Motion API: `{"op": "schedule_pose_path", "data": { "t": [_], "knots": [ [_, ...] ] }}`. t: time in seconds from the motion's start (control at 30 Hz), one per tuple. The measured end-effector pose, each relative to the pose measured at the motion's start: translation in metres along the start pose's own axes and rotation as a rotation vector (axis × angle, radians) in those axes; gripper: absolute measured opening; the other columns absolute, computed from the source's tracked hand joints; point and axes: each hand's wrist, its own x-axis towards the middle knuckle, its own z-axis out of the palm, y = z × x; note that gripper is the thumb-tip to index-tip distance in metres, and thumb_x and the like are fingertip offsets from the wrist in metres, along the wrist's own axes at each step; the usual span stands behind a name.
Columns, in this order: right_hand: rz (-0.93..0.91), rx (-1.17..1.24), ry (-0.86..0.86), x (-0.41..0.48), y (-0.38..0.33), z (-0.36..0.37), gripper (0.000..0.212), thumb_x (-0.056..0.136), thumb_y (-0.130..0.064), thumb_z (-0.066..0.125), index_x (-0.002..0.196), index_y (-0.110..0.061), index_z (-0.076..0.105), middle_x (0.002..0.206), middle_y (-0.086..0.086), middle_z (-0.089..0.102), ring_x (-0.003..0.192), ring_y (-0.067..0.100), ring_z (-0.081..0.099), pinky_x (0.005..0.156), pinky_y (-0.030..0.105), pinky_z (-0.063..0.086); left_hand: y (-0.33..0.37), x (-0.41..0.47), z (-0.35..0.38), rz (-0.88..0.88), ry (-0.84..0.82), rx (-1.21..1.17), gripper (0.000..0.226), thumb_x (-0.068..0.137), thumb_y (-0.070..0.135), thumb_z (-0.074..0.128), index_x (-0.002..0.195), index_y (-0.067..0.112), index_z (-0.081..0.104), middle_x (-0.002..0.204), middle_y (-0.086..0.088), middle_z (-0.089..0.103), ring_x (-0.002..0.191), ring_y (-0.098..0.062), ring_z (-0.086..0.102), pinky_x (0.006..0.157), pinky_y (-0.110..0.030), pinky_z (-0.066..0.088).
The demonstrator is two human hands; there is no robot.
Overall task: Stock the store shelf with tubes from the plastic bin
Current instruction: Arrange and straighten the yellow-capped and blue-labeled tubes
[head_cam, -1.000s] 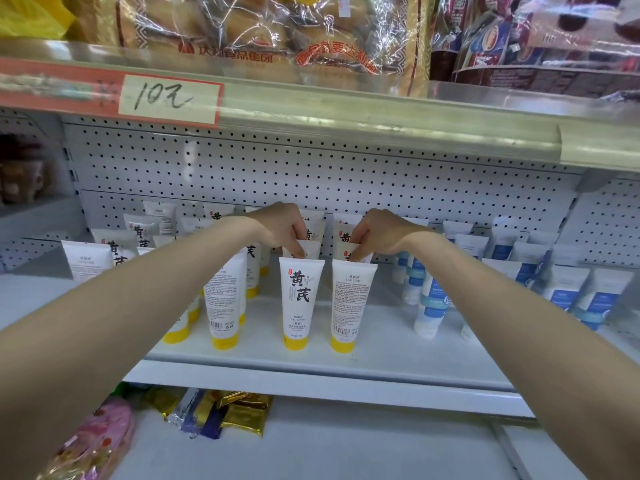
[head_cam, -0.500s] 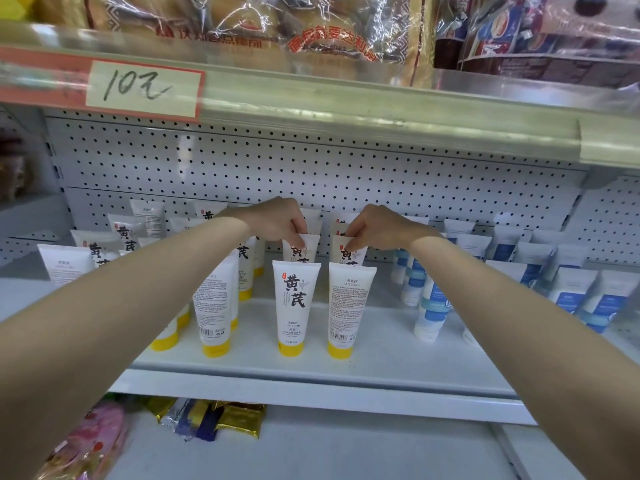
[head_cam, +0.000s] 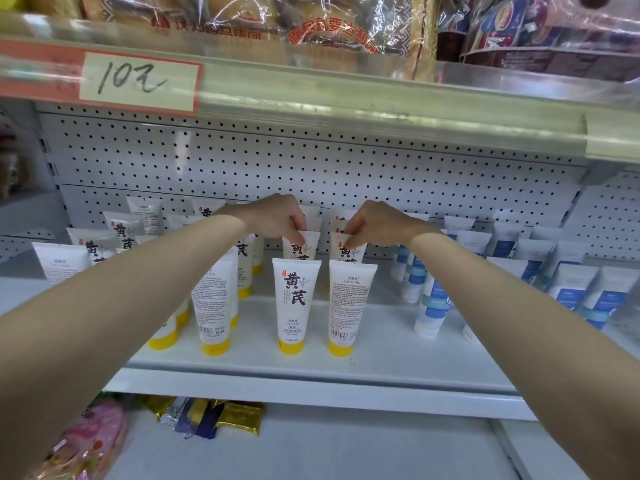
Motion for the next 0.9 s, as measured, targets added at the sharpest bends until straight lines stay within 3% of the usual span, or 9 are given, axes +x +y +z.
{"op": "schedule_pose_path", "data": {
  "t": [0.4,0.5,0.67,0.9],
  "knots": [
    [0.008,0.005,-0.012,-0.0004,-0.0007,-0.0009,0.024,0.080,-0.016,0.071,0.103,-0.011,0.072,0.070,-0.021,0.057,0.067,0.002,0.052,0.058,0.015,0.037,0.0018,-0.0020,-0.0004,0.006,-0.013,0.001,0.003,0.082,0.018,0.069,0.081,0.021,0.072,0.075,0.013,0.066,0.076,-0.005,0.061,0.075,-0.021,0.045],
    [0.004,0.003,-0.011,-0.0008,-0.0012,-0.0003,0.025,0.080,-0.016,0.071,0.104,-0.011,0.073,0.072,-0.017,0.060,0.072,0.008,0.054,0.060,0.015,0.040,0.0038,-0.0031,-0.0012,-0.001,-0.009,0.007,0.006,0.081,0.018,0.069,0.085,0.017,0.073,0.077,0.011,0.067,0.079,-0.009,0.061,0.077,-0.025,0.047],
    [0.015,0.006,-0.001,-0.0014,-0.0012,0.0000,0.025,0.081,-0.015,0.069,0.105,-0.012,0.072,0.072,-0.015,0.060,0.063,0.000,0.050,0.055,0.013,0.035,0.0040,-0.0037,-0.0002,-0.011,0.001,-0.003,0.009,0.081,0.017,0.070,0.088,0.014,0.074,0.078,0.010,0.066,0.080,-0.010,0.061,0.079,-0.027,0.047],
    [0.016,-0.001,-0.005,-0.0017,-0.0025,0.0005,0.025,0.081,-0.015,0.069,0.106,-0.011,0.072,0.078,-0.011,0.063,0.069,0.005,0.053,0.058,0.014,0.038,0.0050,-0.0052,-0.0006,-0.012,0.003,0.001,0.008,0.081,0.018,0.069,0.088,0.015,0.074,0.077,0.010,0.066,0.080,-0.010,0.061,0.076,-0.025,0.046]
  ]
}}
